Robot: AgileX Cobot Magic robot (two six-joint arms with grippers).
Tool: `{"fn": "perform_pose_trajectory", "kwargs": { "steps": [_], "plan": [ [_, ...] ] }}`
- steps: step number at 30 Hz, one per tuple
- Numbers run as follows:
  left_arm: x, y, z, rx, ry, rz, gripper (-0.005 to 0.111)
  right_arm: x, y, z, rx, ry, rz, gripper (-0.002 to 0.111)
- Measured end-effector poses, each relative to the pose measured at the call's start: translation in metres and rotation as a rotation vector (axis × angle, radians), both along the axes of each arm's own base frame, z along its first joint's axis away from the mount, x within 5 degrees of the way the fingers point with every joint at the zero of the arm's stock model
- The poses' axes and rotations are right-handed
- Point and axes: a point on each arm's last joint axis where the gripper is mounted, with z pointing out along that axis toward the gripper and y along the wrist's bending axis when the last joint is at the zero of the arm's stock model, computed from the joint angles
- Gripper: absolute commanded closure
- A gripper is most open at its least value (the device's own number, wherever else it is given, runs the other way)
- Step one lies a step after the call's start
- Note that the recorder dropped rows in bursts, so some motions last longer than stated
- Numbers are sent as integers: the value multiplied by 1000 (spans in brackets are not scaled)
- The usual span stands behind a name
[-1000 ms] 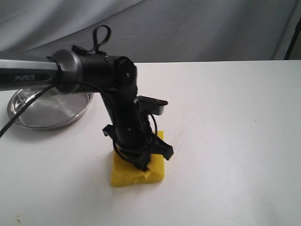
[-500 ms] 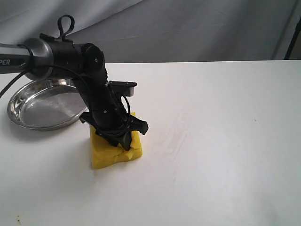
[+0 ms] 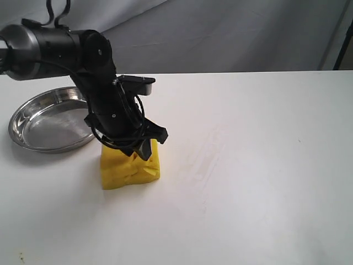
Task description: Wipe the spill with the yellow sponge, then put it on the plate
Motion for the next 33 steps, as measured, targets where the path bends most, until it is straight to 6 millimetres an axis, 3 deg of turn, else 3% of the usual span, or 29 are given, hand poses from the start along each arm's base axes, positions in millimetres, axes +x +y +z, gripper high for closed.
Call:
{"fn": "perform_pose_trajectory", "kwargs": {
  "steps": [4,9,13,16,22,24,30,33],
  "plan": [
    [-3,1,14,-14,-27,-2,45,0,0,0,0,0,0,108],
    [1,7,19,37,-96,-23,45,0,0,0,0,0,0,108],
    [8,15,10,153,-136,-41,45,0,0,0,0,0,0,108],
    [11,18,-3,199,-122,-50,55,0,0,0,0,0,0,108],
    [14,15,-23,199,-91,-43,90,0,0,0,0,0,0,108],
    [14,14,-27,192,-82,-38,107,0,0,0,0,0,0,108],
    [24,8,-42,162,-115,25,107,0,0,0,0,0,0,108],
    [48,-3,-41,118,-200,90,107,0,0,0,0,0,0,108]
  ]
}}
